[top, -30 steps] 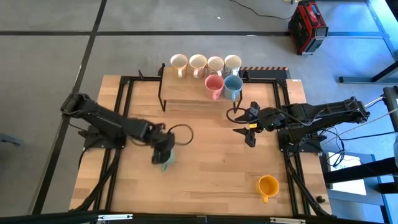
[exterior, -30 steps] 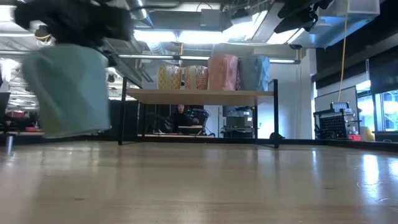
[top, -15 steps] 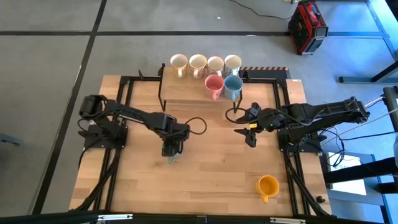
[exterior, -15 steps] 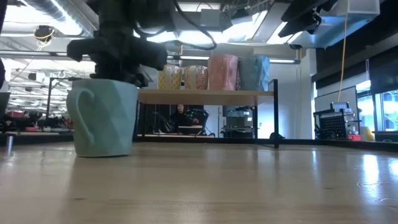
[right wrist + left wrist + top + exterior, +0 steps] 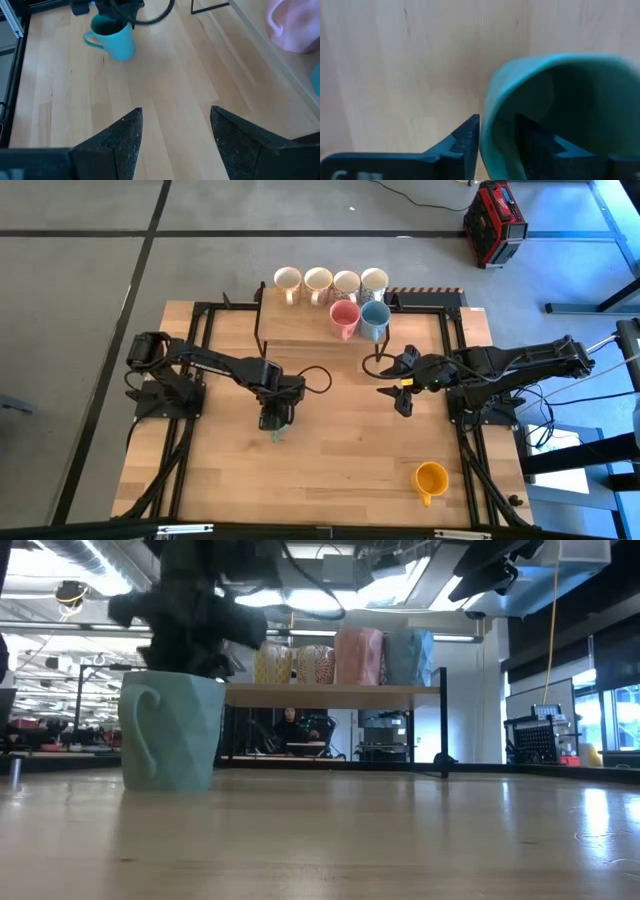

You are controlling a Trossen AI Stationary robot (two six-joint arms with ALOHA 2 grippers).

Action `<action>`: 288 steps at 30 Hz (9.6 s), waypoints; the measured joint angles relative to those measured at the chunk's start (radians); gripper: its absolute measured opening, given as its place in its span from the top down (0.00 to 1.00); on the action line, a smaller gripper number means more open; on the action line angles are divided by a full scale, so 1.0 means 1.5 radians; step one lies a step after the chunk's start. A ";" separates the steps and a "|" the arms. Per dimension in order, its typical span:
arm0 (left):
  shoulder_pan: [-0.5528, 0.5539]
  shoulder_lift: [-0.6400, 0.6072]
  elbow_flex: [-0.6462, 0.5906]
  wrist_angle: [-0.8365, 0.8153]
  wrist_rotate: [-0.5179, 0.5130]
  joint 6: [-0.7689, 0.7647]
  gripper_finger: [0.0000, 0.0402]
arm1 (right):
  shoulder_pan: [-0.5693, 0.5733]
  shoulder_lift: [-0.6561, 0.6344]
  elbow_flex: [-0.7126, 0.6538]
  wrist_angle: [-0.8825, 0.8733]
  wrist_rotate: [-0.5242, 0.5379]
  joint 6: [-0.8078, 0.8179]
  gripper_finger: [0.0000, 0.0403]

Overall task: Place coffee mugs
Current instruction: Put the green mug on the shelf, then put the yellow mug on the shelf

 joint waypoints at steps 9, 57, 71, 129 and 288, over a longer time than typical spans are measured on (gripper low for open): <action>-0.006 -0.028 0.177 -0.197 -0.055 -0.100 0.67 | 0.000 0.000 0.000 -0.005 0.000 -0.024 0.45; -0.500 0.177 0.209 -0.191 -0.618 -1.185 0.54 | 0.000 -0.003 0.000 -0.067 -0.024 -0.297 0.45; -0.486 0.319 0.208 -0.266 -0.580 -1.347 0.54 | 0.000 -0.003 0.000 -0.078 -0.024 -0.258 0.45; -0.046 0.156 0.423 -0.141 -0.793 -0.817 0.91 | 0.000 -0.265 0.001 -0.120 0.066 -0.339 0.45; -0.311 0.214 0.354 0.271 -0.507 -0.467 0.66 | 0.548 0.235 -0.001 -0.238 -0.059 0.621 0.45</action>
